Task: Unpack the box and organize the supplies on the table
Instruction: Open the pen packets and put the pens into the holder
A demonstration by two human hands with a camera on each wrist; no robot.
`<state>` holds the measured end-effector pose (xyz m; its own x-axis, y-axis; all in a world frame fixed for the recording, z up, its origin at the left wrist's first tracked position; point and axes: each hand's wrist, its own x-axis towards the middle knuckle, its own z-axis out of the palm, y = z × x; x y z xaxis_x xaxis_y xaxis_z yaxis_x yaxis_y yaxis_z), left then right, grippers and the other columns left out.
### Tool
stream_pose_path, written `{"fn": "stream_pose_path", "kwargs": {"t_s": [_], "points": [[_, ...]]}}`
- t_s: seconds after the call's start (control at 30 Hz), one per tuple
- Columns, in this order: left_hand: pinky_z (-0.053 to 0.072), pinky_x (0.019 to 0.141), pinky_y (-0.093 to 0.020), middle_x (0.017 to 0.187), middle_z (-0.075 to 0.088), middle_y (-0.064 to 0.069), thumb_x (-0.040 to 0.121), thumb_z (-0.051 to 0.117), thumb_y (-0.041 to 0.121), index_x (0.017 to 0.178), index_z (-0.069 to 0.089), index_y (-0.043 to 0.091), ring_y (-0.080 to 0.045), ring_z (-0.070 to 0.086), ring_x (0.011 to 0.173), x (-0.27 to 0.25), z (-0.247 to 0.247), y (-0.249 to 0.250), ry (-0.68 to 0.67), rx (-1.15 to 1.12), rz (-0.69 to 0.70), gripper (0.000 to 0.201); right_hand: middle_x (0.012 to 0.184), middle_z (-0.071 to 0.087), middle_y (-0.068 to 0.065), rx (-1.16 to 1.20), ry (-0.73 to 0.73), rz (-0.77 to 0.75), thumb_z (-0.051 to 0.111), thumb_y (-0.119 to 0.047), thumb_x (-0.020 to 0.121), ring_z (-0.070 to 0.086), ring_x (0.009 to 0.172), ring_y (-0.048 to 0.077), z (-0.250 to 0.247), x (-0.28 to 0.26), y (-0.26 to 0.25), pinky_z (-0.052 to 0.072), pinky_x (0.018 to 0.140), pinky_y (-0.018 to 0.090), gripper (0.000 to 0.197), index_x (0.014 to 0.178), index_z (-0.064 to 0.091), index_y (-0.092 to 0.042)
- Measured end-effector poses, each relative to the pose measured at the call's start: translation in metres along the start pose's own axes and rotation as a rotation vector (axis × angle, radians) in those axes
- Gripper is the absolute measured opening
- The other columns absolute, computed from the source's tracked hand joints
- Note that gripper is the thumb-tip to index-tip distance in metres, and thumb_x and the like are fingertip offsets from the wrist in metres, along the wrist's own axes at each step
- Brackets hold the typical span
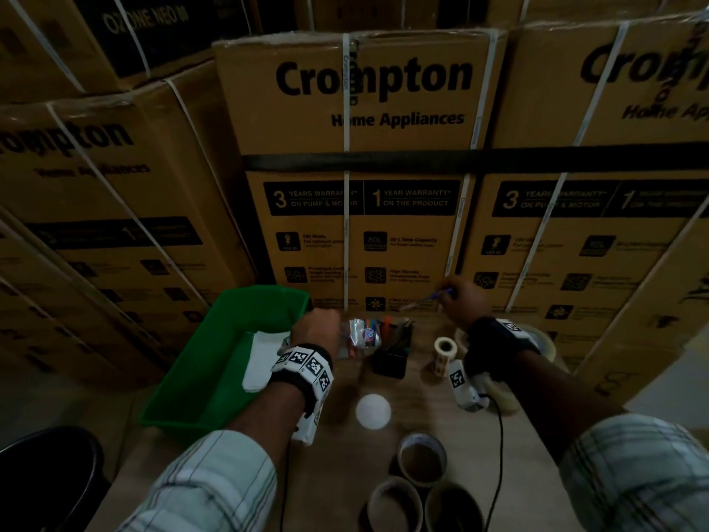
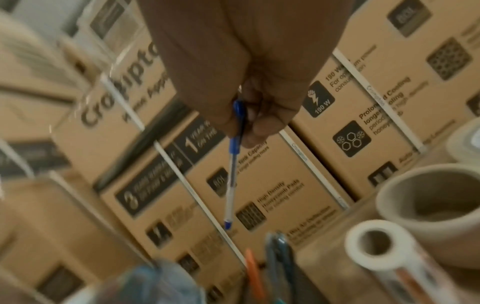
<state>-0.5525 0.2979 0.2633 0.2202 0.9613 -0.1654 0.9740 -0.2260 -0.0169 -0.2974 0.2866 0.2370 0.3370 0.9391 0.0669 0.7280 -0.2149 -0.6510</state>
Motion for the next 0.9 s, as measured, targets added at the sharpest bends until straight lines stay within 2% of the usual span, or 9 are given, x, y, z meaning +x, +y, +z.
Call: {"fn": "stream_pose_path", "kwargs": {"t_s": [0.17, 0.23, 0.33, 0.4, 0.5, 0.6, 0.67, 0.77, 0.9], "points": [[0.054, 0.088, -0.04, 0.118, 0.066, -0.014, 0.094, 0.041, 0.004, 0.115, 0.066, 0.011, -0.031, 0.064, 0.107, 0.002, 0.004, 0.002, 0.008, -0.004, -0.003, 0.033, 0.109, 0.066, 0.017, -0.13, -0.154, -0.015, 0.051, -0.01, 0.091, 0.061, 0.098, 0.033, 0.03, -0.006, -0.002, 0.045, 0.072, 0.031, 0.018, 0.105, 0.062, -0.007], [0.053, 0.088, -0.04, 0.117, 0.066, -0.013, 0.095, 0.041, 0.005, 0.115, 0.066, 0.011, -0.031, 0.064, 0.107, 0.003, 0.004, 0.001, 0.012, -0.009, -0.005, 0.032, 0.114, 0.064, 0.016, -0.166, -0.194, -0.015, 0.05, -0.012, 0.092, 0.06, 0.101, 0.032, 0.042, -0.007, -0.003, 0.042, 0.072, 0.029, 0.022, 0.112, 0.06, -0.008], [0.054, 0.086, -0.039, 0.114, 0.067, -0.013, 0.095, 0.043, 0.004, 0.113, 0.066, 0.011, -0.03, 0.065, 0.105, 0.004, 0.006, 0.0, 0.023, 0.006, -0.01, 0.03, 0.127, 0.059, 0.014, -0.242, -0.272, -0.006, 0.051, -0.015, 0.093, 0.057, 0.114, 0.032, 0.052, -0.01, -0.007, 0.046, 0.086, 0.033, 0.039, 0.132, 0.049, -0.014], [0.055, 0.085, -0.039, 0.113, 0.067, -0.013, 0.094, 0.043, 0.004, 0.111, 0.067, 0.01, -0.03, 0.066, 0.104, 0.004, 0.007, 0.0, 0.029, 0.008, -0.012, 0.03, 0.13, 0.056, 0.014, -0.255, -0.262, -0.031, 0.053, -0.016, 0.092, 0.054, 0.118, 0.031, 0.055, -0.012, -0.01, 0.046, 0.093, 0.036, 0.042, 0.133, 0.048, -0.014], [0.056, 0.085, -0.039, 0.112, 0.068, -0.013, 0.095, 0.044, 0.005, 0.11, 0.067, 0.01, -0.03, 0.066, 0.103, 0.005, 0.008, 0.0, 0.031, 0.015, -0.015, 0.028, 0.119, 0.062, 0.012, -0.175, -0.251, -0.111, 0.053, -0.01, 0.088, 0.058, 0.108, 0.028, 0.056, -0.018, -0.018, 0.048, 0.087, 0.034, 0.028, 0.115, 0.062, -0.011], [0.055, 0.086, -0.039, 0.113, 0.067, -0.013, 0.094, 0.045, 0.004, 0.112, 0.066, 0.01, -0.029, 0.065, 0.104, 0.007, 0.007, 0.001, 0.028, 0.009, -0.012, 0.028, 0.111, 0.064, 0.004, -0.079, -0.416, -0.235, 0.052, -0.009, 0.089, 0.057, 0.096, 0.015, 0.053, -0.029, -0.031, 0.046, 0.075, 0.023, 0.023, 0.105, 0.068, -0.011], [0.055, 0.088, -0.039, 0.115, 0.067, -0.013, 0.094, 0.044, 0.003, 0.113, 0.066, 0.011, -0.03, 0.065, 0.106, 0.008, 0.005, 0.002, 0.035, -0.001, -0.01, 0.03, 0.108, 0.066, 0.004, 0.008, -0.535, -0.257, 0.052, -0.021, 0.093, 0.059, 0.091, 0.015, 0.051, -0.036, -0.038, 0.043, 0.07, 0.02, 0.023, 0.108, 0.068, -0.013], [0.055, 0.089, -0.04, 0.115, 0.067, -0.014, 0.093, 0.045, 0.002, 0.114, 0.066, 0.012, -0.031, 0.065, 0.106, 0.009, 0.004, 0.003, 0.056, -0.018, 0.001, 0.031, 0.098, 0.068, 0.002, 0.148, -0.57, -0.16, 0.048, -0.044, 0.095, 0.062, 0.086, 0.014, 0.052, -0.04, -0.044, 0.047, 0.076, 0.029, 0.035, 0.108, 0.066, -0.017], [0.055, 0.089, -0.041, 0.114, 0.068, -0.014, 0.092, 0.047, 0.003, 0.112, 0.067, 0.011, -0.031, 0.065, 0.105, 0.011, 0.005, 0.003, 0.076, -0.055, 0.021, 0.029, 0.096, 0.069, 0.014, 0.354, -0.458, -0.073, 0.059, -0.027, 0.091, 0.066, 0.089, 0.029, 0.061, -0.034, -0.045, 0.055, 0.085, 0.049, 0.017, 0.094, 0.064, -0.011]]}}
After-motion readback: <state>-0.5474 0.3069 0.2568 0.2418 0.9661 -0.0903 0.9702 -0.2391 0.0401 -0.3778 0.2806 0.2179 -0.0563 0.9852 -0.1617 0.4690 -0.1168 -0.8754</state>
